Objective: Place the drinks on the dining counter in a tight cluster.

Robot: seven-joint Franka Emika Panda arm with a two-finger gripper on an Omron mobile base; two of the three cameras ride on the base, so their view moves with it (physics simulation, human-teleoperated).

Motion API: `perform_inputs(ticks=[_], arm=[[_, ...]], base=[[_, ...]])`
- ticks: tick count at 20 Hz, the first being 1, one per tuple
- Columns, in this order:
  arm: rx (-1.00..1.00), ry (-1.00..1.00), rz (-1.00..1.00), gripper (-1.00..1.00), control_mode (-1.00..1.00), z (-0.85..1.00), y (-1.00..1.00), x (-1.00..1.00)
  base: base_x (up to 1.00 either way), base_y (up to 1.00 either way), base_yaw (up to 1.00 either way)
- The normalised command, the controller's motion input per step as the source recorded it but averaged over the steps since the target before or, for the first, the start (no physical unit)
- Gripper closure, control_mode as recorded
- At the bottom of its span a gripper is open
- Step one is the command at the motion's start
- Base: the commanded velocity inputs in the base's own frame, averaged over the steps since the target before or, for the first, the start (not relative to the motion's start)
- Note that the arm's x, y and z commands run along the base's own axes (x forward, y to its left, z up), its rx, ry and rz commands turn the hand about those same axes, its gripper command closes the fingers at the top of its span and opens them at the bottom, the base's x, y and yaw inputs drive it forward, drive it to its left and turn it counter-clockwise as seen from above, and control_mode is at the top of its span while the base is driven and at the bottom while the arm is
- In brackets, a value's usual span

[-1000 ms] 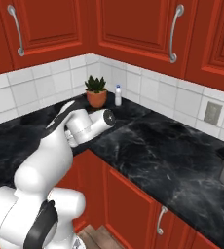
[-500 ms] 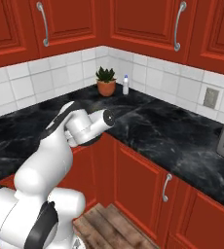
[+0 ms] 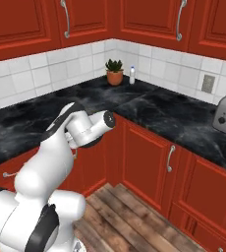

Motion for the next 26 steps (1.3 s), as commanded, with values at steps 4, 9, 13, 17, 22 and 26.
perform_inputs(ticks=[4, 9, 13, 17, 22, 26], arm=[[0.00, 0.00, 0.00, 1.00, 1.00, 0.00, 0.00, 0.00], [0.00, 0.00, 0.00, 1.00, 1.00, 0.00, 0.00, 0.00], [0.00, 0.00, 0.00, 1.00, 1.00, 0.00, 0.00, 0.00], [0.00, 0.00, 0.00, 1.00, 1.00, 0.00, 0.00, 0.00], [0.00, 0.00, 0.00, 1.00, 1.00, 0.00, 0.00, 0.00], [0.00, 0.00, 0.00, 1.00, 1.00, 0.00, 0.00, 0.00]], base=[[-0.94, 0.00, -0.04], [-0.94, 0.00, -0.05], [-0.94, 0.00, -0.05], [-0.92, 0.02, -0.09], [-0.56, 0.22, -0.56], [-0.51, 0.21, -0.61]])
